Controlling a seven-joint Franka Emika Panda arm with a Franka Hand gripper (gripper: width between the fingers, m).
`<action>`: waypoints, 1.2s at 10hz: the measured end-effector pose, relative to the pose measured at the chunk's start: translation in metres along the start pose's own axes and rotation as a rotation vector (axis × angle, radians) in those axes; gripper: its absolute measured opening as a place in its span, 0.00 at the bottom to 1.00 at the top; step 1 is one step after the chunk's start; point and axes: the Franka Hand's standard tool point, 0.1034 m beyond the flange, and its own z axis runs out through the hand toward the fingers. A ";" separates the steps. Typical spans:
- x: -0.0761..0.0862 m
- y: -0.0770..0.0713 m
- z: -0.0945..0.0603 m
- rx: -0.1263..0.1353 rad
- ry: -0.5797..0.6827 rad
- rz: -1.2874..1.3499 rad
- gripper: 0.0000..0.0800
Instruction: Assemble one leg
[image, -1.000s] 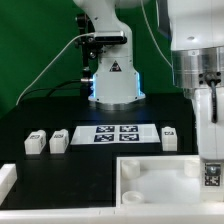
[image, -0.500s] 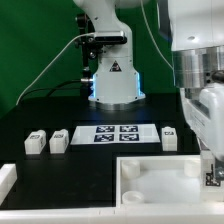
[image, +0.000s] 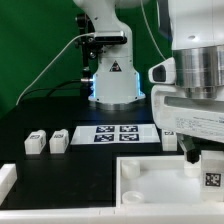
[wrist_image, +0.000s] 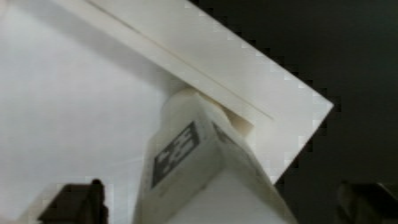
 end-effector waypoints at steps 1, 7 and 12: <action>0.001 0.001 0.000 -0.009 0.007 -0.164 0.81; 0.006 -0.001 -0.004 -0.061 0.000 -0.607 0.49; 0.006 0.001 -0.003 -0.059 0.011 -0.137 0.37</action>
Offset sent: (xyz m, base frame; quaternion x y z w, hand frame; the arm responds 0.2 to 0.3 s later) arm 0.0156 0.0168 0.0111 -0.0221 -0.0759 -0.3571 0.9307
